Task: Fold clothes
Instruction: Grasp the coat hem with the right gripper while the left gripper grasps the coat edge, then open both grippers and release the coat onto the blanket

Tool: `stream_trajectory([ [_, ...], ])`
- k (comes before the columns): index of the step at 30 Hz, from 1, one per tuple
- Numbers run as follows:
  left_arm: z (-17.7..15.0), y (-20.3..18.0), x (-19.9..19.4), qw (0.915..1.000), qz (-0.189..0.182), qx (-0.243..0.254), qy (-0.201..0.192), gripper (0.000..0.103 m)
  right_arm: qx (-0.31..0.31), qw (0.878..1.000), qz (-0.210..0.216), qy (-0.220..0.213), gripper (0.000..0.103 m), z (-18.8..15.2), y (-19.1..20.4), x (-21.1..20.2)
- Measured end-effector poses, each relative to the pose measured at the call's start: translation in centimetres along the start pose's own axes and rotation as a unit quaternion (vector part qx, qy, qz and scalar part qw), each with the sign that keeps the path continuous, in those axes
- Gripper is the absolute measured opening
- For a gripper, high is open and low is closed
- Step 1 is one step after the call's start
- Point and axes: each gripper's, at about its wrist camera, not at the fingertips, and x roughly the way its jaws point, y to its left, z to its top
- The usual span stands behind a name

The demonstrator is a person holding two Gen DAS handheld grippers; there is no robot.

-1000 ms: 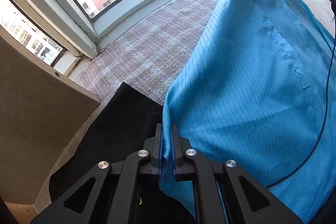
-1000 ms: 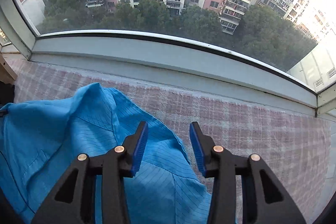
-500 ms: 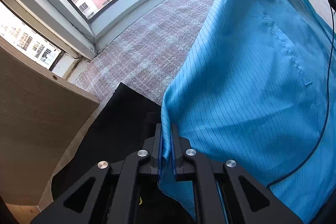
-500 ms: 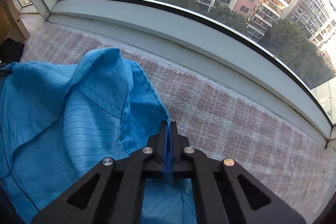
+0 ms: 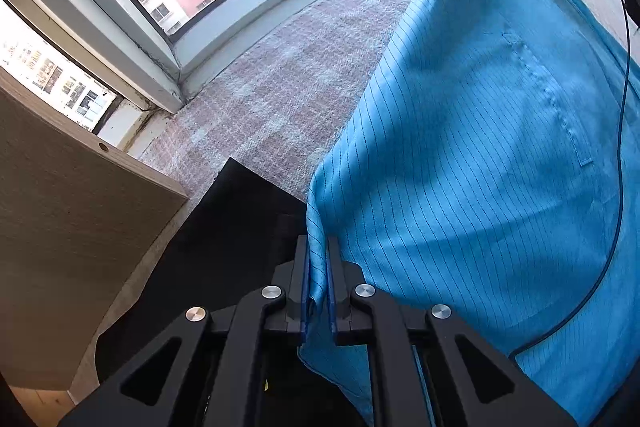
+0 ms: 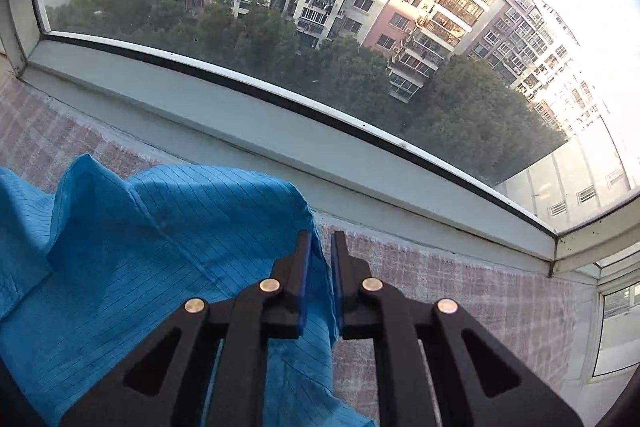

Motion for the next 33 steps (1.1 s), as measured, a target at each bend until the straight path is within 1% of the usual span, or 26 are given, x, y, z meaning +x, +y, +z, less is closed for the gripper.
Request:
stream_trajectory([
  [1,0.0,0.1,0.0,1.0,-0.001,-0.001,0.0,0.008,0.007,1.0,-0.002,-0.006,0.026,-0.1,-0.2,-0.5],
  [2,0.0,0.1,0.0,1.0,-0.002,-0.002,0.001,0.008,0.016,1.0,-0.007,-0.015,0.031,-0.2,-0.6,-1.3],
  [4,0.1,0.2,-0.2,1.0,0.004,-0.005,-0.001,0.008,0.039,0.998,-0.017,-0.037,0.033,-0.4,-1.4,-3.4],
  [5,0.2,0.2,-0.4,0.9999,0.007,-0.008,-0.003,0.008,0.048,0.998,-0.006,-0.047,0.033,-0.6,-1.5,-4.5],
  [6,0.2,0.3,-0.6,0.9999,0.011,-0.01,-0.004,0.01,0.05,0.997,0.029,-0.059,0.033,-0.8,-1.0,-5.6],
  [8,0.3,0.4,-1.0,0.9997,0.018,-0.014,-0.007,0.022,0.034,0.99,0.118,-0.071,0.033,-0.9,1.7,-7.1],
  [9,0.3,0.4,-1.4,0.9995,0.024,-0.015,-0.01,0.035,0.016,0.985,0.157,-0.07,0.033,-0.8,3.8,-7.6],
  [10,0.3,0.4,-2.0,0.9993,0.031,-0.015,-0.016,0.041,-0.007,0.98,0.188,-0.061,0.033,-0.7,6.4,-7.8],
  [12,0.4,0.1,-3.3,0.9989,0.039,-0.016,-0.023,0.041,-0.062,0.971,0.227,-0.033,0.033,-0.2,11.8,-7.4],
  [13,0.5,0.2,-3.9,0.9985,0.045,-0.017,-0.025,0.043,-0.086,0.97,0.225,-0.022,0.033,-0.3,14.1,-6.8],
  [14,0.1,0.3,-4.7,0.9981,0.054,-0.018,-0.025,0.043,-0.107,0.971,0.211,-0.013,0.033,-0.9,16.5,-6.4],
  [15,-0.6,0.5,-5.6,0.9976,0.062,-0.02,-0.025,0.043,-0.123,0.974,0.191,-0.006,0.033,-1.5,17.4,-5.5],
  [17,-2.0,0.8,-7.4,0.9963,0.079,-0.025,-0.025,0.043,-0.127,0.983,0.131,0.021,0.033,-2.4,16.1,-2.4],
  [18,-3.2,0.9,-8.7,0.9954,0.087,-0.03,-0.027,0.043,-0.123,0.985,0.112,0.038,0.033,-2.6,15.6,-1.5],
  [19,-4.9,1.0,-10.2,0.9943,0.094,-0.04,-0.031,0.043,-0.12,0.986,0.108,0.047,0.033,-2.8,15.1,-1.2],
  [20,-6.7,1.0,-11.7,0.993,0.1,-0.054,-0.035,0.045,-0.115,0.987,0.106,0.045,0.033,-2.9,14.7,-1.8],
  [22,-11.1,0.9,-14.5,0.9899,0.102,-0.09,-0.038,0.053,-0.109,0.989,0.098,0.022,0.033,-3.1,14.1,-4.2],
  [23,-13.4,0.7,-15.9,0.988,0.102,-0.109,-0.039,0.054,-0.114,0.987,0.111,0.0,0.034,-3.2,14.5,-5.9],
  [24,-16.0,0.1,-17.0,0.9857,0.098,-0.132,-0.037,0.054,-0.122,0.983,0.135,-0.022,0.034,-3.3,15.2,-7.8],
  [25,-18.8,-0.9,-17.9,0.983,0.091,-0.156,-0.034,0.054,-0.128,0.977,0.169,-0.037,0.034,-3.5,16.3,-9.5],
  [26,-21.6,-1.9,-18.8,0.9796,0.084,-0.18,-0.031,0.054,-0.136,0.967,0.209,-0.041,0.034,-3.9,18.0,-10.7],
  [28,-26.3,-4.5,-19.6,0.9731,0.05,-0.224,-0.019,0.054,-0.16,0.946,0.279,-0.034,0.034,-5.1,22.7,-12.2],
  [29,-28.1,-6.1,-19.5,0.9708,0.033,-0.237,-0.012,0.054,-0.173,0.934,0.312,-0.025,0.034,-5.9,25.7,-12.5],
  [31,-31.0,-9.3,-18.9,0.9679,0.003,-0.251,0.001,0.054,-0.203,0.914,0.35,0.005,0.034,-7.8,31.1,-12.5],
  [32,-32.1,-10.8,-18.4,0.9668,-0.012,-0.255,0.002,0.054,-0.217,0.907,0.36,0.019,0.034,-8.7,33.4,-12.5],
  [33,-32.7,-12.1,-17.9,0.9658,-0.026,-0.258,-0.001,0.054,-0.229,0.905,0.358,0.029,0.034,-9.5,34.8,-12.6],
])
